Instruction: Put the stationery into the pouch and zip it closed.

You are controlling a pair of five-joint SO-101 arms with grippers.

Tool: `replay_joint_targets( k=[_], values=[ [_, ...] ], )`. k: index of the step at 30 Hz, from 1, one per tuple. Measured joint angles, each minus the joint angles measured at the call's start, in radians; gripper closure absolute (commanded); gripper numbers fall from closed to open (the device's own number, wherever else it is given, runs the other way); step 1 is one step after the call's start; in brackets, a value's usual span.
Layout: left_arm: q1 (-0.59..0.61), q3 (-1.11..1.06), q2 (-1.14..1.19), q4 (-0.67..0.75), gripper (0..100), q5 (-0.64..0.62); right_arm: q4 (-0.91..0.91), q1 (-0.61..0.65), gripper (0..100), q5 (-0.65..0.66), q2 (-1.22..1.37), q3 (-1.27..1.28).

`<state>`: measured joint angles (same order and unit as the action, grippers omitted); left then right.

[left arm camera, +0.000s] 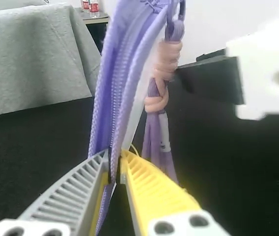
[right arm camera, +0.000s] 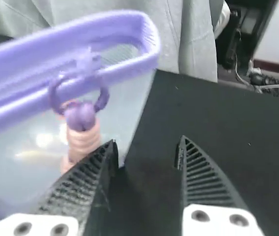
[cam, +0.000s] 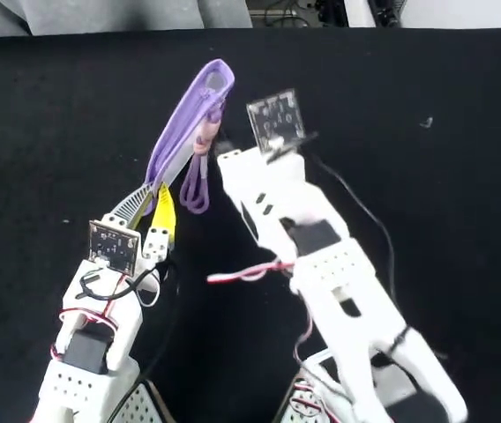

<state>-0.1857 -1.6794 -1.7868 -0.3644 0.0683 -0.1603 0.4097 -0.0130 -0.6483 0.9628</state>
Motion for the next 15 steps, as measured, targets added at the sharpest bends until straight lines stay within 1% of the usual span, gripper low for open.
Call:
replay_joint_targets(
  k=[4,15],
  values=[
    [0.000,0.000,0.000,0.000,97,0.000,0.000,0.029,80.7,0.000,-0.084,0.038],
    [0.000,0.000,0.000,0.000,97,0.000,-0.006,0.057,80.7,0.000,-0.086,0.057]
  ],
)
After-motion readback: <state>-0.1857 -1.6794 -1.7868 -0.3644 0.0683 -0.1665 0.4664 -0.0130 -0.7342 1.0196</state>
